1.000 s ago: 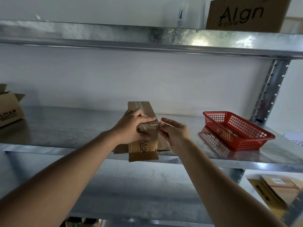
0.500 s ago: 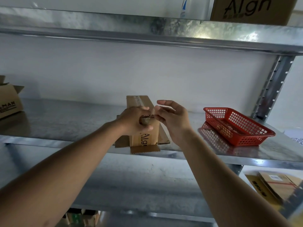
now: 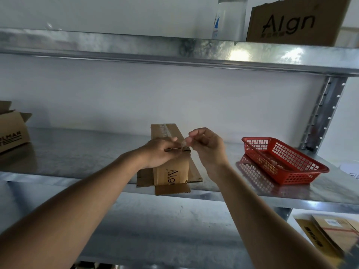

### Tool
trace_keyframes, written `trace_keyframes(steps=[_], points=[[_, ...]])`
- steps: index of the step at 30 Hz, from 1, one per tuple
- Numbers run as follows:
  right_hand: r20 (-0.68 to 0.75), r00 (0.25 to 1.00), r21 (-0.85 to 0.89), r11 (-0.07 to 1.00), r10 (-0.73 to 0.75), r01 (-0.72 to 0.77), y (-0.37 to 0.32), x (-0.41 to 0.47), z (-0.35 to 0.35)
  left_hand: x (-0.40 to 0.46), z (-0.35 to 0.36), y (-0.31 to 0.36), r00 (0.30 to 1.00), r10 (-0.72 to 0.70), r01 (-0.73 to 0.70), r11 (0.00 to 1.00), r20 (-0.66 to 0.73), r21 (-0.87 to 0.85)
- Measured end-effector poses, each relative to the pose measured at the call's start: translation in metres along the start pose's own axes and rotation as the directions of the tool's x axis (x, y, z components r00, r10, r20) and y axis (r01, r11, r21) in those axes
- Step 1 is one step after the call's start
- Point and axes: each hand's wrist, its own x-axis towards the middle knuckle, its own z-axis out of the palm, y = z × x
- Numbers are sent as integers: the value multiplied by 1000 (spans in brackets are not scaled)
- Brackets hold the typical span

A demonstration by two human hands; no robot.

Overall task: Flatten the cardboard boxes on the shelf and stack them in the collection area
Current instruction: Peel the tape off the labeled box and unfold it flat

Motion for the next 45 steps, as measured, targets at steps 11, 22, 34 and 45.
trace_keyframes(steps=[11, 22, 34, 45], points=[[-160, 984, -617, 786, -84, -33, 12, 6, -2, -1, 6, 1, 995, 44, -39, 998, -92, 55], [185, 957, -825, 494, -223, 275, 10, 13, -8, -2, 7, 8, 994, 24, -21, 999, -104, 34], [-6, 984, -684, 718, -178, 126, 13, -1, 2, 1, 0, 5, 999, -15, 20, 982, -31, 188], [101, 991, -596, 793, -83, 127, 19, 7, 18, -7, -34, 0, 979, -8, -40, 971, 201, 236]])
